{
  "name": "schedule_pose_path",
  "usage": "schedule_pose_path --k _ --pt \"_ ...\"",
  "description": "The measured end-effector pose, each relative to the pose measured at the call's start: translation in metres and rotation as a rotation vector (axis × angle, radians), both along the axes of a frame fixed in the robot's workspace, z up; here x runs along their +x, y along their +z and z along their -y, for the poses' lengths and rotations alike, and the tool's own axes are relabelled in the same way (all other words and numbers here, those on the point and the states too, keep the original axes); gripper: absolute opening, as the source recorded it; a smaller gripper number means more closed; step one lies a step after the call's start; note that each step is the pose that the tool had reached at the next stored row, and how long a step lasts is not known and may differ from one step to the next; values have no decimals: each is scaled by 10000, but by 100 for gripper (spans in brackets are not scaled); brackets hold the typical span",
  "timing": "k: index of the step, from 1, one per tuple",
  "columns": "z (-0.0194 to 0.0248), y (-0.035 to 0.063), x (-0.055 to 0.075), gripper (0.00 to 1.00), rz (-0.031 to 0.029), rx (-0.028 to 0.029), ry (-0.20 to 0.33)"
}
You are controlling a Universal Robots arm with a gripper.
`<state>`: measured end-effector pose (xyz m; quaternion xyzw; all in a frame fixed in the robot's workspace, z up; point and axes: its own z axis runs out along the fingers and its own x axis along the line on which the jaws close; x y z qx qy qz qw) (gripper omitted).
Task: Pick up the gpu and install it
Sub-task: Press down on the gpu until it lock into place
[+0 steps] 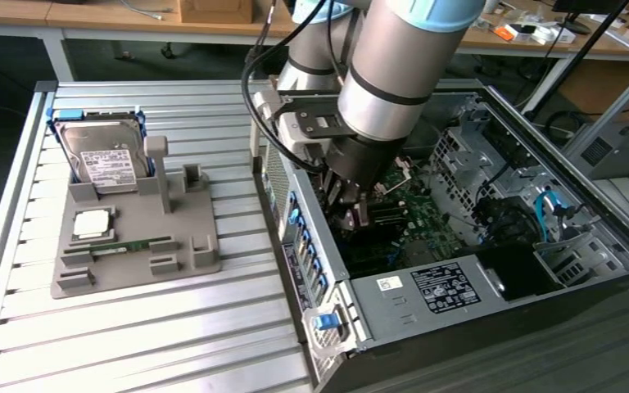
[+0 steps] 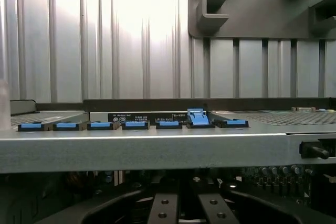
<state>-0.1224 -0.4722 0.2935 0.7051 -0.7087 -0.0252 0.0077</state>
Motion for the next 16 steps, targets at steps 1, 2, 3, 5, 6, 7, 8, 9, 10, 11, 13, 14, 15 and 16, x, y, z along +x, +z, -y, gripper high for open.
schedule_pose_path --k 1,2,3,5,6,7,8,9,10,11,13,14,15,16 --pt "1 -1 -4 10 0 -1 0" --pt "12 -1 -12 10 -1 -3 1" --pt "32 -3 -14 10 1 -1 2" --pt "71 -3 -15 10 0 0 1" --pt "87 -3 -15 10 1 -1 1" --pt "103 -4 -16 10 2 2 1" --pt "119 -6 -18 10 4 6 1" --pt "136 -5 -19 10 2 5 1" --pt "142 -5 -19 10 2 3 1" --pt "142 -4 -18 10 1 0 -1" --pt "145 -2 -4 10 -7 -11 1" --pt "144 -2 11 10 -9 -6 0" --pt "144 -4 38 10 -16 0 -1" --pt "143 -5 81 10 -37 4 1"
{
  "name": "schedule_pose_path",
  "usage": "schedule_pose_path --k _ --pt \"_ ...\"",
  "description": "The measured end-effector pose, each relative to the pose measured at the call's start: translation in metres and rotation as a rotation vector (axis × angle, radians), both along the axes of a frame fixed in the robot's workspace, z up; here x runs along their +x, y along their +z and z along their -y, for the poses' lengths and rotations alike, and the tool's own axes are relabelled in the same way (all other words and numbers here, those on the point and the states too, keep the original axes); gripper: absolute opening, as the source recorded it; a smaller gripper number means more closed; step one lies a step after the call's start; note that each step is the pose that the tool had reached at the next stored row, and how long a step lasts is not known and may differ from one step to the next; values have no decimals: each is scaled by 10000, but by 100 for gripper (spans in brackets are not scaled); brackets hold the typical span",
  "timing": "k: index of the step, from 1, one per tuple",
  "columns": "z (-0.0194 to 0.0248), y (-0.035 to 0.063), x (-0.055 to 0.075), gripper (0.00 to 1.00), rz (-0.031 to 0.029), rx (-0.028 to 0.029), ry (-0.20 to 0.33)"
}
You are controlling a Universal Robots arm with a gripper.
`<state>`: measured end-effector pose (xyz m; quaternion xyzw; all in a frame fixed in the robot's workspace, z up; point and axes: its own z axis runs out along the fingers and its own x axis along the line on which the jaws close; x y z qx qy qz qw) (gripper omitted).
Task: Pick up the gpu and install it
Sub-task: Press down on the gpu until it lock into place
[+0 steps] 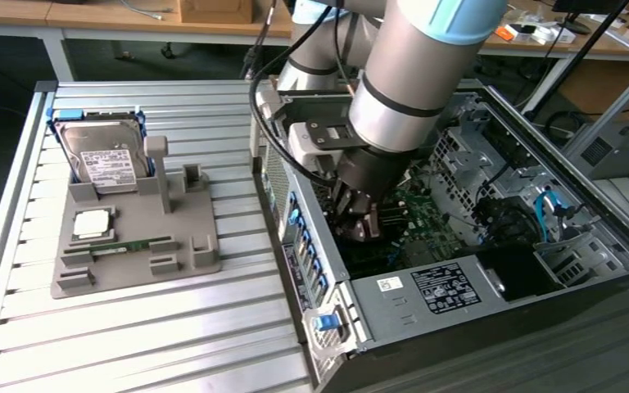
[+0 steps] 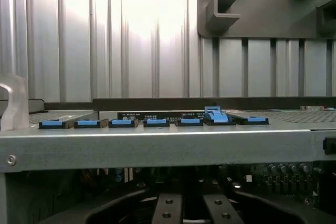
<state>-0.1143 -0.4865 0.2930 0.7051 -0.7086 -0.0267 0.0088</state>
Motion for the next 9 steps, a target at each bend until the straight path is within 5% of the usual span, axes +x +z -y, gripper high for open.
schedule_pose_path --k 2,9 --pt "0 -3 111 10 -104 8 -1" --pt "6 -14 34 10 -109 10 1"
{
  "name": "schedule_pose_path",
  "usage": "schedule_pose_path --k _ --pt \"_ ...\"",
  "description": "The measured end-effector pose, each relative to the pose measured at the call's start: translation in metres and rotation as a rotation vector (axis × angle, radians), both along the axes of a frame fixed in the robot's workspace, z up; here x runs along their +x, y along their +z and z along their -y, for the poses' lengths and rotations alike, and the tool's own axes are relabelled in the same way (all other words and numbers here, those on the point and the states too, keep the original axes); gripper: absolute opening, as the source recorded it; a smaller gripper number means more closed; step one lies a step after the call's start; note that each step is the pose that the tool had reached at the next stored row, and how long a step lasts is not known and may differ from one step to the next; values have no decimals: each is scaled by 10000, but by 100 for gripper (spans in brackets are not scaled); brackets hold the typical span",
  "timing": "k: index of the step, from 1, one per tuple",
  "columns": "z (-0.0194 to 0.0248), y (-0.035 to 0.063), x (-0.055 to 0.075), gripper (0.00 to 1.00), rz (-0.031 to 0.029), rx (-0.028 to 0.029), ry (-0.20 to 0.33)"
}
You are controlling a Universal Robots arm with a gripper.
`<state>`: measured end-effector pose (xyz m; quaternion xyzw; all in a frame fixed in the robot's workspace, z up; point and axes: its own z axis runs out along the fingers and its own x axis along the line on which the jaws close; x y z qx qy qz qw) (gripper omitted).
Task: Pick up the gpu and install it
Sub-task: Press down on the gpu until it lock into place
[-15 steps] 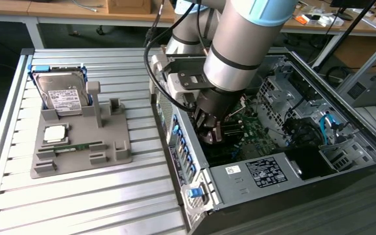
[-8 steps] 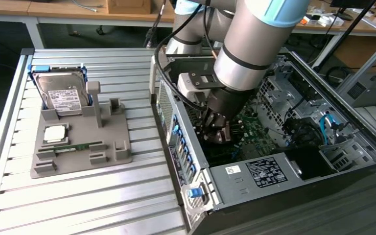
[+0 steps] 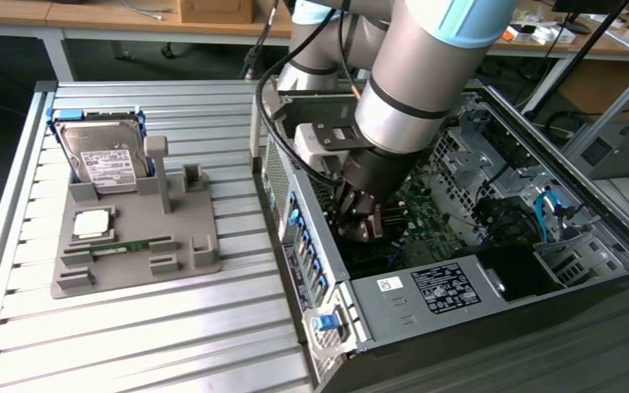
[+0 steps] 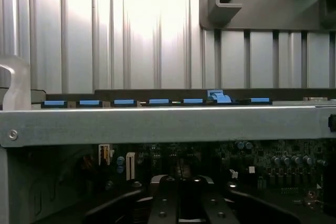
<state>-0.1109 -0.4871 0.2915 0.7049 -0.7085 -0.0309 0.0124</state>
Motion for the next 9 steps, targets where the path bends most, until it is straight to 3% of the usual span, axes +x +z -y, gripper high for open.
schedule_pose_path --k 6,9 --pt "0 -11 -150 10 1 0 -1" --pt "6 -23 -159 10 1 7 0"
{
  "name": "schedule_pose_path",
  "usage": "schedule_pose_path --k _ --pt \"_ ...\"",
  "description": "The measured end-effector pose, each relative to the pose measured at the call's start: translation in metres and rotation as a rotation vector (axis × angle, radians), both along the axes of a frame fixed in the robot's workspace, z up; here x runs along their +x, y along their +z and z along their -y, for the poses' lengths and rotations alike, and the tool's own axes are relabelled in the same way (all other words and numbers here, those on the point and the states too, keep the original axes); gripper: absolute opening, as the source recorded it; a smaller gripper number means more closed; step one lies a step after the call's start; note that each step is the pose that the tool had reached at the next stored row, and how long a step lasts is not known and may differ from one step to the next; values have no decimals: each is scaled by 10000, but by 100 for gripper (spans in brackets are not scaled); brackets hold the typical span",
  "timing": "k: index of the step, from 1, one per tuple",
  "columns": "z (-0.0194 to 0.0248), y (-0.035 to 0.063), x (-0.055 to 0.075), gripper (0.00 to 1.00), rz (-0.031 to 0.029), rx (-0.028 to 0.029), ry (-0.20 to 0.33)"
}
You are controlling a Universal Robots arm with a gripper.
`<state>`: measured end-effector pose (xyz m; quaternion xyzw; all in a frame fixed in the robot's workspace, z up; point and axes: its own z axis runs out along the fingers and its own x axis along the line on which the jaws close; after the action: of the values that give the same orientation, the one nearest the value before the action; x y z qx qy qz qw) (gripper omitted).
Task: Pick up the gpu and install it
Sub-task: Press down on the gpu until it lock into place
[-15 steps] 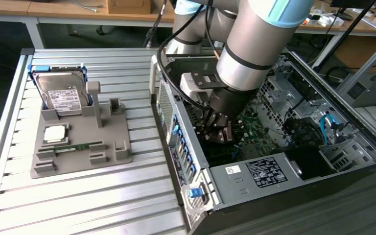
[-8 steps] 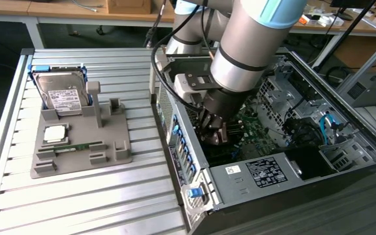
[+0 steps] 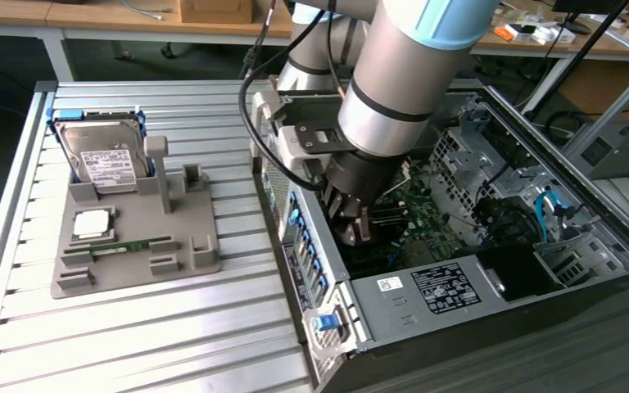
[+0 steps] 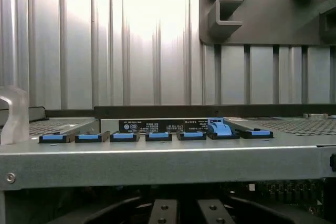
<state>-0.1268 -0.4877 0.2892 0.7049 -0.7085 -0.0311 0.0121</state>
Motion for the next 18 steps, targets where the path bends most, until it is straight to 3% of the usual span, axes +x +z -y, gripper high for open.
schedule_pose_path --k 12,18 --pt "6 -79 177 10 -80 19 25" --pt "-43 -134 194 10 -80 19 170"
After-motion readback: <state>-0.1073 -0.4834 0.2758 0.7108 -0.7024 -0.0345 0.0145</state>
